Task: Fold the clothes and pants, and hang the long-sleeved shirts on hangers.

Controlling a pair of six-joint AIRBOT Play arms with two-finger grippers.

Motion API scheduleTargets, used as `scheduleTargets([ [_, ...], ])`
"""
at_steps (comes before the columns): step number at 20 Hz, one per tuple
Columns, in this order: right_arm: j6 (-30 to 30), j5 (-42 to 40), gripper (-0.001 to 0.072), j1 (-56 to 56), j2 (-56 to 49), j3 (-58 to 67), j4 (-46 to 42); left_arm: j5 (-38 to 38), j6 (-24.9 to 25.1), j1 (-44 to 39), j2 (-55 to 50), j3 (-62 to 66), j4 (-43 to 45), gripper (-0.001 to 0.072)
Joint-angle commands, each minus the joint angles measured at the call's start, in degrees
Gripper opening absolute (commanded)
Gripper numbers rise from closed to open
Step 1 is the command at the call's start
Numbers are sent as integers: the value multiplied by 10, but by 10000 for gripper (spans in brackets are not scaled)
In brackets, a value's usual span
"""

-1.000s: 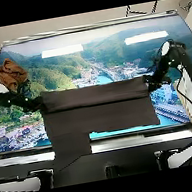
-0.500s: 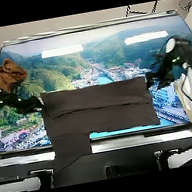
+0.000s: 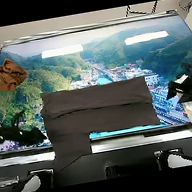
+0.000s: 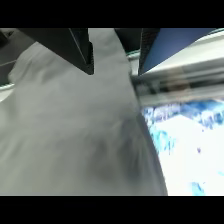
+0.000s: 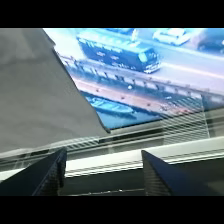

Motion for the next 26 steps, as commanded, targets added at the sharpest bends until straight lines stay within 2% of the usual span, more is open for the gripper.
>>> scheduleTargets([
  [1,-7,-20,558,-9,31,-59,8,31,37,-5,47,-113,-14,419],
  [2,-6,-21,553,-9,31,-62,9,38,37,-5,47,-122,-15,434],
  [9,-15,-33,552,-9,31,-63,9,79,36,-8,30,-132,-34,421],
  [10,-15,-33,552,-9,31,-63,9,89,36,-14,23,-132,-45,375],
  [13,-15,-28,552,-9,31,-63,9,102,36,-56,-3,-132,-59,360],
  [15,-17,-31,552,-9,31,-67,8,102,31,-81,-11,-132,-60,228],
  [16,-17,-30,553,-9,31,-82,2,102,31,-87,-10,-132,-60,114],
  [17,-17,-28,557,-9,31,-106,-2,99,32,-89,-10,-132,-60,29],
  [19,-31,-47,573,-9,31,-174,14,97,33,-90,-9,-132,-59,23],
  [22,-56,-130,573,-9,31,-259,82,97,32,-89,-9,-130,-59,23],
  [26,-66,-187,569,-9,17,-289,98,87,32,-89,-8,-130,-59,23],
])
